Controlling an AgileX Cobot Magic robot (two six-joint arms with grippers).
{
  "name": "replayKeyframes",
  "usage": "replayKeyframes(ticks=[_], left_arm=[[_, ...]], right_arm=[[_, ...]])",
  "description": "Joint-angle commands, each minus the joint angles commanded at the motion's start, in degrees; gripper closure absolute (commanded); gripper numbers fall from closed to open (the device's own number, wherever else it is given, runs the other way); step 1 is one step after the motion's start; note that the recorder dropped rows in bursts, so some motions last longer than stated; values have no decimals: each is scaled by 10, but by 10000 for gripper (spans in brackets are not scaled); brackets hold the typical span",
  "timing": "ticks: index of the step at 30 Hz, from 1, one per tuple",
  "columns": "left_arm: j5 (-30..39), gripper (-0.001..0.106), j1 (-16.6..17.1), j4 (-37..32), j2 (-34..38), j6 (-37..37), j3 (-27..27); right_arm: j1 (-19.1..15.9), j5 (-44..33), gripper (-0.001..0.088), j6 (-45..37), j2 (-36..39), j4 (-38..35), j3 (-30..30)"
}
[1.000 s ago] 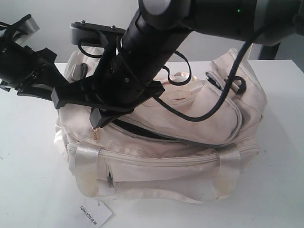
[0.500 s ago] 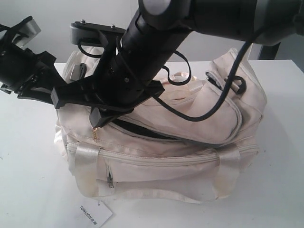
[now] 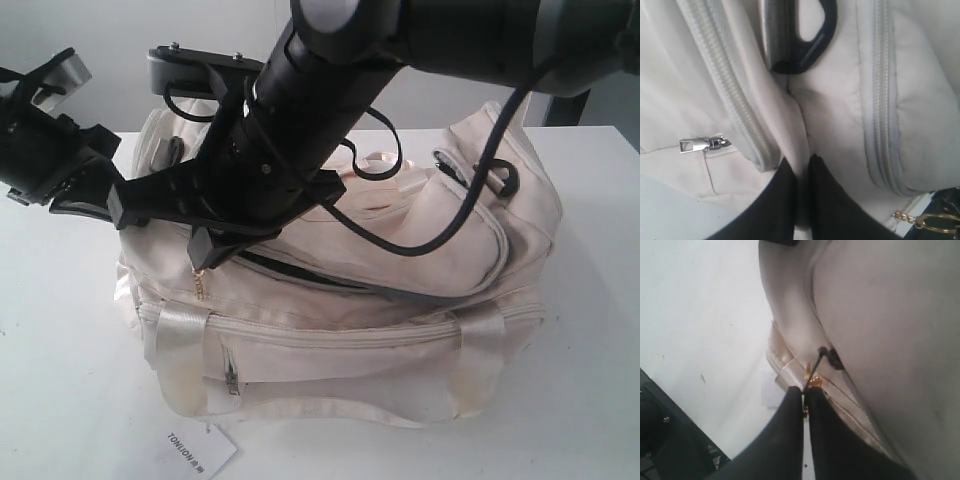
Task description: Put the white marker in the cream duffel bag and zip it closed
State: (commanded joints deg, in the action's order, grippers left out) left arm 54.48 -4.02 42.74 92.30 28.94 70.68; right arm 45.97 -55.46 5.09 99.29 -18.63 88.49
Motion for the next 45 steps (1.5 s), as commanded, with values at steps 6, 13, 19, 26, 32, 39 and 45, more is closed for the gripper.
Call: replayKeyframes(ticks=[6, 13, 19, 26, 32, 39, 45], left_arm=[[-14, 1053, 0, -16, 0, 8, 0], [-26, 1053, 0, -42, 0, -5, 0], [-38, 1053, 0, -78, 0, -12, 0], [-49, 1053, 0, -92, 1, -26, 0], [-56, 1053, 0, -102, 1, -26, 0], [-59, 1053, 0, -109, 1, -26, 0], [-60, 1053, 0, -109, 1, -27, 0]], right_arm=[[0, -21, 868, 0, -3, 1, 0], [0, -65, 868, -15, -6, 8, 0], [0, -81, 868, -19, -10, 22, 0], [0, -102, 868, -19, -18, 60, 0], [-4, -111, 868, -14, -36, 76, 0], [-15, -142, 868, 5, -70, 98, 0], [-15, -138, 868, 32, -97, 142, -28]])
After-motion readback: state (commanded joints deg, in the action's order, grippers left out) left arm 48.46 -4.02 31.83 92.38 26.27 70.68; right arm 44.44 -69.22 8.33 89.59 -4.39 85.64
